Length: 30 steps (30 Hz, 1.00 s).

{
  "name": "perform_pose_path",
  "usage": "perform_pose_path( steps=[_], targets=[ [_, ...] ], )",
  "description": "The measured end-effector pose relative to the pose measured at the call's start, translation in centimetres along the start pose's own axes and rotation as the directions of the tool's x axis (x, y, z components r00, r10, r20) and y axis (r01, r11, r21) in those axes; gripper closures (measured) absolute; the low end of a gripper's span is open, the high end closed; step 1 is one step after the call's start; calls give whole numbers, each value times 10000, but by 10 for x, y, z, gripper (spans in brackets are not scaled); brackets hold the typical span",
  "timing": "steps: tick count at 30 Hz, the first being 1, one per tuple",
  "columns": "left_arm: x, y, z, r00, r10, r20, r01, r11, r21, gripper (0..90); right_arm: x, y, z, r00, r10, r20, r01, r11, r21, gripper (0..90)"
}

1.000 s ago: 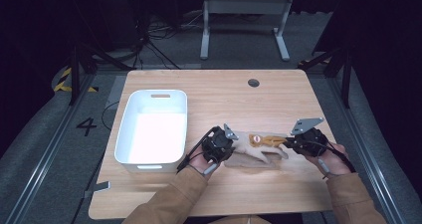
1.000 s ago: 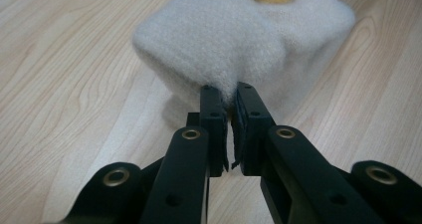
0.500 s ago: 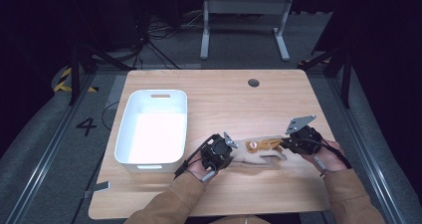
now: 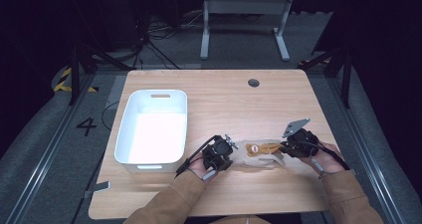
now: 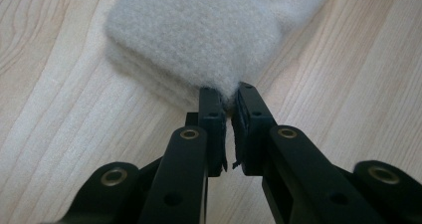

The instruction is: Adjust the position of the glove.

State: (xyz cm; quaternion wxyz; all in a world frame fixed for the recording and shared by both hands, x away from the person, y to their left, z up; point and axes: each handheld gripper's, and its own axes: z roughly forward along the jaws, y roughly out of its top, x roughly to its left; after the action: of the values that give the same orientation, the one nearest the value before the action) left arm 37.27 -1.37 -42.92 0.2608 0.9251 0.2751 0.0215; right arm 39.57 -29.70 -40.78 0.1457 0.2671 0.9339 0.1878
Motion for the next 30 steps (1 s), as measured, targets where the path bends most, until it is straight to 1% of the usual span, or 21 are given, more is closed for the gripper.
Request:
perform_pose_path(
  steps=[2,3,5,6,7,9,10,11,12,14,15,19,20,22,23,25,26,29,30],
  targets=[
    [1,0,-1,10000,-54,51,54,10000,7,823,-3,-2,2,9999,104,-86,-104,9999,22,630],
    [1,0,-1,10000,-62,65,62,10000,7,818,-5,-4,3,9989,276,-383,-270,9995,172,624],
    [3,-1,-2,10000,-76,40,76,10000,57,801,-7,-8,1,9990,367,-243,-364,9992,143,608],
    [3,-1,-3,9999,-99,48,99,10000,-3,781,-10,-11,-3,9979,585,-289,-585,9983,9,602],
    [4,-1,-4,9999,-135,91,136,9999,-75,747,-13,-13,-5,9973,681,-279,-684,9976,-74,602],
    [6,1,-8,9990,-109,422,122,9995,-306,654,-16,-16,-11,9957,911,-187,-917,9953,-318,610],
    [6,2,-10,9988,-102,475,124,9989,-451,583,-17,-18,-13,9948,992,-228,-1000,9942,-394,612],
    [6,3,-12,9989,-98,463,123,9985,-536,531,-18,-20,-15,9944,1040,-194,-1048,9935,-443,614],
    [6,5,-14,9986,-91,517,126,9976,-676,504,-18,-21,-16,9936,1122,-86,-1125,9925,-479,614],
    [7,7,-17,9990,-54,435,95,9955,-945,454,-19,-25,-18,9919,1268,-33,-1268,9907,-487,618],
    [7,8,-18,9989,-66,465,114,9944,-1051,423,-19,-26,-19,9916,1290,-18,-1289,9904,-492,617],
    [8,12,-20,9980,-14,628,97,9910,-1333,350,-21,-31,-22,9892,1465,-14,-1463,9872,-635,606],
    [8,13,-20,9979,18,647,69,9908,-1351,330,-21,-32,-23,9876,1569,-33,-1568,9852,-692,604],
    [8,15,-20,9981,167,588,-82,9899,-1416,273,-23,-35,-25,9864,1638,-114,-1642,9835,-764,600],
    [8,15,-20,9980,254,577,-167,9890,-1468,249,-23,-36,-25,9854,1703,-74,-1703,9820,-818,597],
    [8,17,-19,9968,364,708,-251,9877,-1542,205,-24,-38,-27,9827,1844,-185,-1854,9785,-904,592],
    [9,17,-18,9964,420,732,-302,9874,-1551,191,-25,-38,-27,9831,1821,-201,-1832,9787,-924,591],
    [10,19,-17,9963,478,714,-357,9862,-1617,155,-25,-39,-26,9802,1957,-290,-1976,9760,-915,582],
    [10,20,-16,9961,500,733,-368,9845,-1713,148,-25,-39,-26,9807,1929,-329,-1952,9762,-947,581]
  ],
)
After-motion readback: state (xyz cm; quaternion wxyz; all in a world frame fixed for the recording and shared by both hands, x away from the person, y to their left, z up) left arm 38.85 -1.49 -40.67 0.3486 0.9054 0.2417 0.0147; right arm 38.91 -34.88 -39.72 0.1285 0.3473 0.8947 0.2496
